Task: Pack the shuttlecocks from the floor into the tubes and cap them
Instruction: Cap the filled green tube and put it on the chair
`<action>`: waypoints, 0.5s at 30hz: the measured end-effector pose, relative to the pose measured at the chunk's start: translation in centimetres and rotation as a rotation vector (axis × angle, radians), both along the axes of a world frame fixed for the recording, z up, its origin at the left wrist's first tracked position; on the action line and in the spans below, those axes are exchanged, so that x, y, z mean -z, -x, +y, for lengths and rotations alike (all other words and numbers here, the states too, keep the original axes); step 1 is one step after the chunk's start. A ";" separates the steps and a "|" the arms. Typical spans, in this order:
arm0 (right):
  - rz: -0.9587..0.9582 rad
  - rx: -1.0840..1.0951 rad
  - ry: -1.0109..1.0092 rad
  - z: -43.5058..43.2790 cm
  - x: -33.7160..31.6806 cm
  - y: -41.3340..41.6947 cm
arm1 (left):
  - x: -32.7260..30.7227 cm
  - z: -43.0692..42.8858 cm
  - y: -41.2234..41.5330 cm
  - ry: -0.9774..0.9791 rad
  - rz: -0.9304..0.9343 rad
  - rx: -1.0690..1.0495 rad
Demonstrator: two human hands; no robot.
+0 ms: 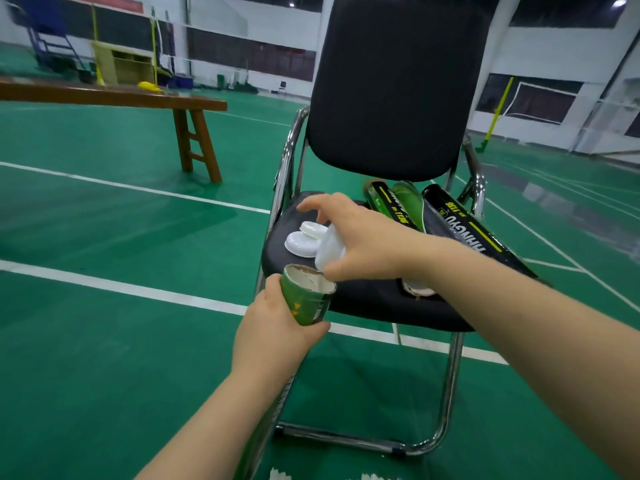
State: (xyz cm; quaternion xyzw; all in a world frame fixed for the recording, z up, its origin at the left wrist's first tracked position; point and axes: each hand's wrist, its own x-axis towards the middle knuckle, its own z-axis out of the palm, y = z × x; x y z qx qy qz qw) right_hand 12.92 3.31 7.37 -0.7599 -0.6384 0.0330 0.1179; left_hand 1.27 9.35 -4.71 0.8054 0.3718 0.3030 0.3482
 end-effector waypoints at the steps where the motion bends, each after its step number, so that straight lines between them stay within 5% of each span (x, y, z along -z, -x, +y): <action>1: -0.038 -0.011 0.099 -0.3 -0.6 0.5 | -0.3 -0.5 0.2 -0.005 -0.007 0.020; 7: -0.165 -0.118 0.394 -1.1 -4.1 2.8 | -2.9 -2.6 1.7 -0.013 -0.067 0.153; 11: 0.125 -0.113 0.334 -3.0 -5.6 3.4 | -4.9 -3.8 3.4 -0.048 -0.098 0.185; 15: 0.562 -0.076 -0.056 -4.7 -3.4 5.0 | -6.5 -4.0 4.9 -0.041 -0.140 0.171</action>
